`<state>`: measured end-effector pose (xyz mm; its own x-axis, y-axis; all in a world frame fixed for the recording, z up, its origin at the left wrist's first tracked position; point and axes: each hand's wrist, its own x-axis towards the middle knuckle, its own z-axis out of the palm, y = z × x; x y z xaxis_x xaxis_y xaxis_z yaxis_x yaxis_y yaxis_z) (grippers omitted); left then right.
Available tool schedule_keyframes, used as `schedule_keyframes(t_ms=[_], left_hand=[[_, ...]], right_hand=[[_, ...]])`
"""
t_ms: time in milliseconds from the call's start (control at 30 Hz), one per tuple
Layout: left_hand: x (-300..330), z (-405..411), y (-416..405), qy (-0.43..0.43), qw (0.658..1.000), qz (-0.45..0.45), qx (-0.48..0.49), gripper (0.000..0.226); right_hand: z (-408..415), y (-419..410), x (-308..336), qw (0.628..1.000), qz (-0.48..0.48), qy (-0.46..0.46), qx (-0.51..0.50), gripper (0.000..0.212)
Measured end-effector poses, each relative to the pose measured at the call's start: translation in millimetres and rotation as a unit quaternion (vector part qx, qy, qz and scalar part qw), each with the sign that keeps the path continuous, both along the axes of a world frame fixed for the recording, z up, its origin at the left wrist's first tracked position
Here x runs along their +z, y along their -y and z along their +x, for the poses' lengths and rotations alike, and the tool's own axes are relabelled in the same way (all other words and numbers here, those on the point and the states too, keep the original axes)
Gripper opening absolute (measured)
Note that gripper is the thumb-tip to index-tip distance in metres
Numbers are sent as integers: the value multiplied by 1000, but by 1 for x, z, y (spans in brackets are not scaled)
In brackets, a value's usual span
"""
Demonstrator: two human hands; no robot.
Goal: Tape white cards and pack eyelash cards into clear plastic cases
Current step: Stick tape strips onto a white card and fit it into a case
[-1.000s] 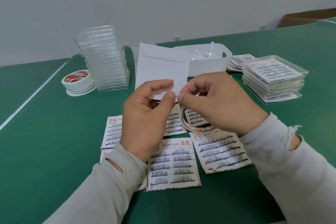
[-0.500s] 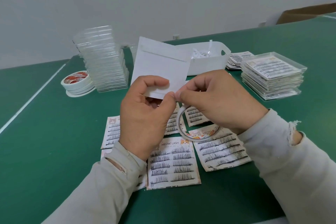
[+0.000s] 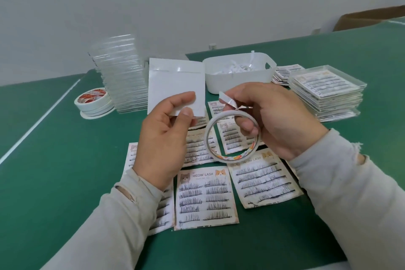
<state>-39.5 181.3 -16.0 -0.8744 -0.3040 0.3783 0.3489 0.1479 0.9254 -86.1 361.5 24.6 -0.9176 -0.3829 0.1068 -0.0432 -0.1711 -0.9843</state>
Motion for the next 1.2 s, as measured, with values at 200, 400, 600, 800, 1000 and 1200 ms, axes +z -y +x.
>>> schedule_keyframes(t_ms=[200,400,600,800,1000,1200], left_hand=[[0,5,1,10,993,-114,-22,23],[2,5,3,-26,994,-95,-50,13],[5,6,8,-43,994,-84,-59,11],[7,9,5,-45,994,-68,-67,12],[7,4,15,-29,999,-11,14,29],[2,1,12,-33,998,39,32,53]], right_hand=[[2,13,-9,998,-53,-22,-17,32],[7,19,-15,987,-134,28,82,29],[10,23,-17,975,-158,61,141,33],[11,21,-18,977,-133,51,160,60],[-2,-6,-5,979,49,-196,-5,41],[-11,-15,-20,798,533,-280,34,41]])
